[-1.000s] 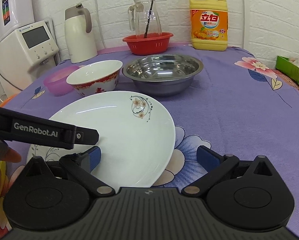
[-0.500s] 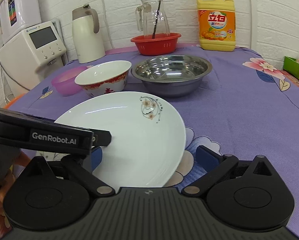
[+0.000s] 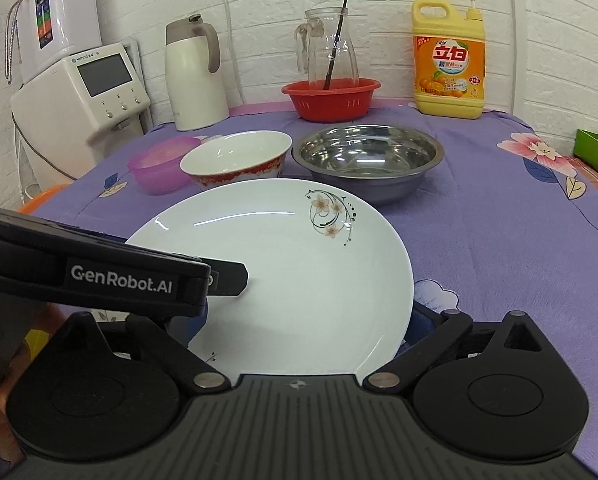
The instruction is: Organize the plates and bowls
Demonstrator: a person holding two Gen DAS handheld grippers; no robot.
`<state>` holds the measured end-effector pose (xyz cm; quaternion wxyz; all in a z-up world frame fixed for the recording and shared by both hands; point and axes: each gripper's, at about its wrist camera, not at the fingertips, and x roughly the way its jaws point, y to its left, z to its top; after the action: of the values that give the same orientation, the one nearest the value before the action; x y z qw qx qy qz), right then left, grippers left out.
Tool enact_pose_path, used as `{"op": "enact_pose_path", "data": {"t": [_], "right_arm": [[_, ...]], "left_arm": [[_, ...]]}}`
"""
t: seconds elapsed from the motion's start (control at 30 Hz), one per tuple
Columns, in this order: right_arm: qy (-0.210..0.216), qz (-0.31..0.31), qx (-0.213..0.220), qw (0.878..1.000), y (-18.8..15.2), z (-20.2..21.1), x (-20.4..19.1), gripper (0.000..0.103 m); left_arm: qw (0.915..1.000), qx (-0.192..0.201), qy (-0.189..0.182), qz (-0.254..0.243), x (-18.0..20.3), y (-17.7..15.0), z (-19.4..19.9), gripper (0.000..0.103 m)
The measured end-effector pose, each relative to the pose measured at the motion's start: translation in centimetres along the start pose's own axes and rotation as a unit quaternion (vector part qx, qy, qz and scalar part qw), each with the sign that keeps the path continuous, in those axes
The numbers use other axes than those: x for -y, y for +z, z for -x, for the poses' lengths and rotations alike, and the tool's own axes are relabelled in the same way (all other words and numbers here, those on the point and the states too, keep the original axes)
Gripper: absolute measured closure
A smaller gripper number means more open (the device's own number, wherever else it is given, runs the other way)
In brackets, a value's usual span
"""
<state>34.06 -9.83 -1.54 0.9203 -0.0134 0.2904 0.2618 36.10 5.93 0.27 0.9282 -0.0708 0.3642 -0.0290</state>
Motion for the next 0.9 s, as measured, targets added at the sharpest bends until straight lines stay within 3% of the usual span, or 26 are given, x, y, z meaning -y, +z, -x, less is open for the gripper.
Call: {"op": "enact_pose_path", "data": {"t": [0.43, 0.67, 0.9], "right_arm": [[0.006, 0.011, 0.013, 1.0, 0.8, 3.9, -4.8, 0.0], [0.053, 0.052, 0.021, 0.997, 0.1, 5.7, -12.0, 0.0], [0.107, 0.081, -0.002, 0.991, -1.1, 5.0, -17.6, 0.0]], "left_arm": [[0.9989, 0.039, -0.004, 0.026, -3.0, -1.9, 7.5, 0.036], [0.9951, 0.063, 0.064, 0.041, -8.0, -5.7, 13.8, 0.036], [0.9895, 0.062, 0.106, 0.077, -12.2, -9.7, 17.0, 0.036]]}}
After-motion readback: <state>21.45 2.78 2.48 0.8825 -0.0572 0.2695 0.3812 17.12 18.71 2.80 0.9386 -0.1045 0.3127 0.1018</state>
